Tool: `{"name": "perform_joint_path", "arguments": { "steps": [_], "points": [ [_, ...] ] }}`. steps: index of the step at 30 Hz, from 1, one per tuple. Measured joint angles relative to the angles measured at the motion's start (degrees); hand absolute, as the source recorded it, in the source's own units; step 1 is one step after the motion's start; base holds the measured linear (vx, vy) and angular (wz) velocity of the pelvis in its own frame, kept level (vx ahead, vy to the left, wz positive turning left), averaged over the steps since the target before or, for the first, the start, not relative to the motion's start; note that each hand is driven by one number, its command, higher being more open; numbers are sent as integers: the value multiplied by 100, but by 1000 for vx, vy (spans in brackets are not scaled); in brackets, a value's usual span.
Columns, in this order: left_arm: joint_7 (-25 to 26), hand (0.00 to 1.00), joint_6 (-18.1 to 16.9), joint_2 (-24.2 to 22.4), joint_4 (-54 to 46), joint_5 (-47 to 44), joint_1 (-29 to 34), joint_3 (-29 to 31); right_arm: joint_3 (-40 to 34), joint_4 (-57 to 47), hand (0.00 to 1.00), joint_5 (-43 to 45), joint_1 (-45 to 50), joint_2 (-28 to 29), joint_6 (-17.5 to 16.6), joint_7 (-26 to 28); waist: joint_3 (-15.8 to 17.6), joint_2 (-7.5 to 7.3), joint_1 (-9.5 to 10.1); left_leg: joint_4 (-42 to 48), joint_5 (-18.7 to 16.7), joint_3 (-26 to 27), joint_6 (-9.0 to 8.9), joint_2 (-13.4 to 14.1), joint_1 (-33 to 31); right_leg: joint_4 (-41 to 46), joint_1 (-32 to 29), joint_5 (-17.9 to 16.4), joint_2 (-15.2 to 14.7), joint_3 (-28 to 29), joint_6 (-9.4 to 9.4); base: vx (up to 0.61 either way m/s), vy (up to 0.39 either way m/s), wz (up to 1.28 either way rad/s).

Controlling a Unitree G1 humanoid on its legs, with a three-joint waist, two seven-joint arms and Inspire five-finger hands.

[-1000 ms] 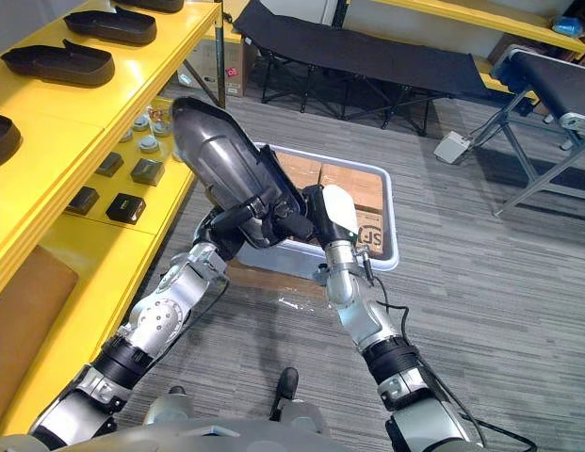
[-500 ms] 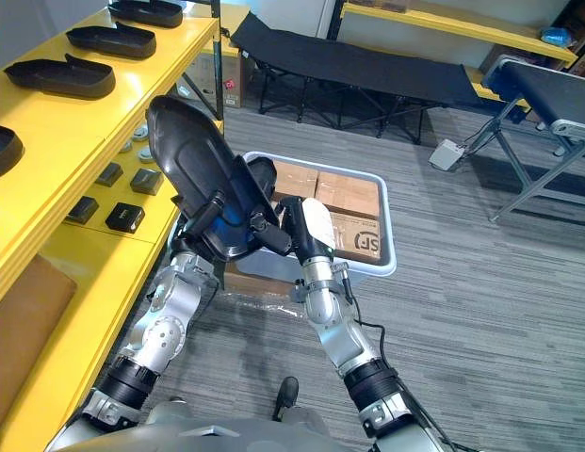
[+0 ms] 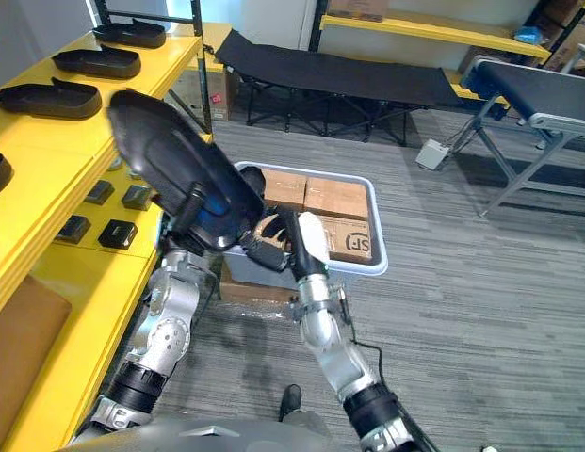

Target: Walk over and take three plastic housings, then place them on the shelf

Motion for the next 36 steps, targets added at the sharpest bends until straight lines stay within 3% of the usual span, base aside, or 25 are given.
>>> {"name": "perform_joint_path", "arguments": {
  "steps": [3,6,9,12,14,17,19,22,24,29,36],
  "points": [
    [223,0,-164,25,-970,1199,2,18,-64,-668,100,1095,256,6,-35,293,-11,18,9,6,-9,8,-11,6,7,0,4,1,7,7,0,7,11,-1],
    [415,0,-291,159,-1718,2627,9,-5,-397,-1369,100,2372,590,150,-431,479,-69,108,5,-4,-33,72,-10,-9,64,0,21,5,-1,70,10,27,47,-8],
    [734,0,-311,286,-1987,4440,169,-21,-892,-1828,100,3388,815,378,-948,703,-146,201,-63,-5,-70,147,10,-23,126,-1,35,-4,-12,148,35,4,40,-12],
    [873,0,-245,530,-2104,5527,436,-151,-1287,-2074,100,4086,983,494,-1229,866,-173,248,-174,-108,-89,272,31,-30,199,-31,10,-54,-8,263,84,-31,30,-17],
    [827,0,-140,732,-2099,5763,447,-331,-1457,-2151,100,4345,1220,491,-1241,981,-185,273,-223,-199,-77,316,16,-43,196,-32,-55,-76,-9,293,66,-31,14,-12],
    [504,0,-122,933,-2091,5600,654,-536,-1588,-2106,100,4506,1667,471,-1009,1111,-243,389,-335,-383,2,441,13,-55,196,-31,-212,-67,7,396,77,7,9,-17],
    [26,0,-136,936,-2002,4936,946,-655,-1816,-1749,100,4381,1861,442,-573,1086,-274,482,-447,-412,31,476,38,-48,196,-30,-250,-48,21,422,107,55,17,-12],
    [-410,0,-126,972,-1759,4276,1378,-633,-2209,-990,100,4432,2061,435,26,1023,-289,536,-455,-455,56,561,-8,-46,193,-2,-330,-38,41,484,103,61,23,-11],
    [-591,0,-126,976,-1759,3878,1748,-454,-2347,-874,100,4462,2342,440,197,1021,-282,559,-456,-483,61,591,-10,-40,214,0,-334,-17,56,498,88,67,22,-9],
    [-714,0,-150,970,-1760,3027,2191,430,-2460,-890,100,4682,2477,449,219,1142,-256,475,-428,-463,7,628,8,-47,306,-2,-253,-14,51,533,97,23,33,-2],
    [-421,0,-158,944,-2063,3074,2302,1213,-2140,-857,100,4819,1967,373,437,1970,-191,413,-147,-354,-1,105,95,-95,70,-35,-98,-114,-58,51,135,-35,24,33]
  ]
}}
